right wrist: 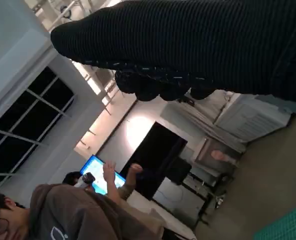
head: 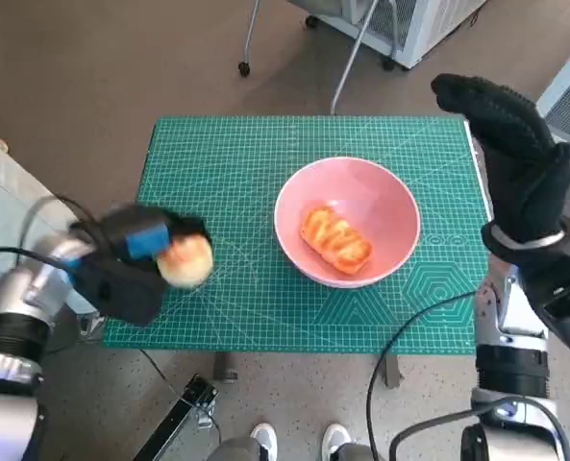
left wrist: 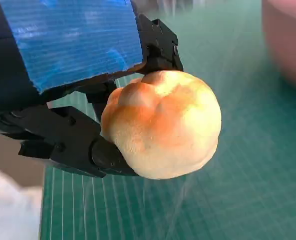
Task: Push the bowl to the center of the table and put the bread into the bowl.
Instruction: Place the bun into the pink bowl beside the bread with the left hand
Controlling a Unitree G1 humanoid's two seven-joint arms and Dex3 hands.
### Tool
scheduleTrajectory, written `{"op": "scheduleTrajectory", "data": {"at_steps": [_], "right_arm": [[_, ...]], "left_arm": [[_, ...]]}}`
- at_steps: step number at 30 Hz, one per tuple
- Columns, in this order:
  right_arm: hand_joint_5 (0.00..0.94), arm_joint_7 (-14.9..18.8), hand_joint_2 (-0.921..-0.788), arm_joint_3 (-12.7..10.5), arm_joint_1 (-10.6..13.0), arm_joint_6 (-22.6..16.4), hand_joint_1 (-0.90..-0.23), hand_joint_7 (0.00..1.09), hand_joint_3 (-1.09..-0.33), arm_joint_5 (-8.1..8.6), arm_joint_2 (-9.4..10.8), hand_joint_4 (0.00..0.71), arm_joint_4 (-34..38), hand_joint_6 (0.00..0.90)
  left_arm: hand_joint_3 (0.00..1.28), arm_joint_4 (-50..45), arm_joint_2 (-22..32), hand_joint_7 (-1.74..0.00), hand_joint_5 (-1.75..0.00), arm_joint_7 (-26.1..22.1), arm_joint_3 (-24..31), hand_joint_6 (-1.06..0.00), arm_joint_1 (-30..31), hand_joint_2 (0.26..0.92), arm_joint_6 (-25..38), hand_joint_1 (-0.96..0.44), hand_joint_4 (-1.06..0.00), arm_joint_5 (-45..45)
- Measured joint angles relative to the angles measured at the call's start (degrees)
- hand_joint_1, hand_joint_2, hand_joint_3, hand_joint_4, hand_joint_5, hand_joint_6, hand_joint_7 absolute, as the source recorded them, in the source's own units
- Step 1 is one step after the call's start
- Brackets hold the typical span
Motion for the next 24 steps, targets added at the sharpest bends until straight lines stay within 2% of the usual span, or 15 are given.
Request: {"op": "scheduleTrajectory", "data": {"at_steps": [5,10,18,20,24], "right_arm": [[0.026,0.01,-0.921,0.05,-0.51,-0.53,-0.66,0.6,-0.733,-0.64,0.01,0.216,1.4,-0.001],[0.027,0.08,-0.921,0.09,-1.46,-1.2,-0.658,0.6,-0.731,-0.63,0.05,0.217,2.93,-0.001],[0.028,0.75,-0.921,0.27,-2.19,-1.98,-0.659,0.6,-0.73,-0.5,0.16,0.217,3.94,-0.001],[0.028,0.93,-0.921,0.27,-2.2,-2.12,-0.66,0.6,-0.73,-0.44,0.2,0.217,4.08,-0.001],[0.028,1.3,-0.921,0.2,-2.18,-2.45,-0.66,0.6,-0.731,-0.06,0.18,0.217,4.2,-0.001]], "left_arm": [[0.11,-3.19,-0.8,-1.03,-1.39,1.69,3.39,-0.66,-4.41,0.92,0.5,0.0,-0.57,-2.29],[0.11,-8.16,-4.5,-1.12,-1.3,3.58,3.97,-0.65,-8.93,0.92,3.49,0.0,-0.59,-2.35],[0.1,-9.38,-13.47,-1.16,-1.25,4.13,-0.16,-0.64,-14.71,0.921,5.28,0.0,-0.59,0.0],[0.11,-7.58,-15.74,-1.16,-1.27,4.59,-1.5,-0.63,-16.13,0.92,4.69,0.0,-0.59,0.68],[0.12,-2.97,-19.64,-1.03,-1.41,6.19,-3.91,-0.66,-18.45,0.919,4.1,0.0,-0.56,2.79]]}}
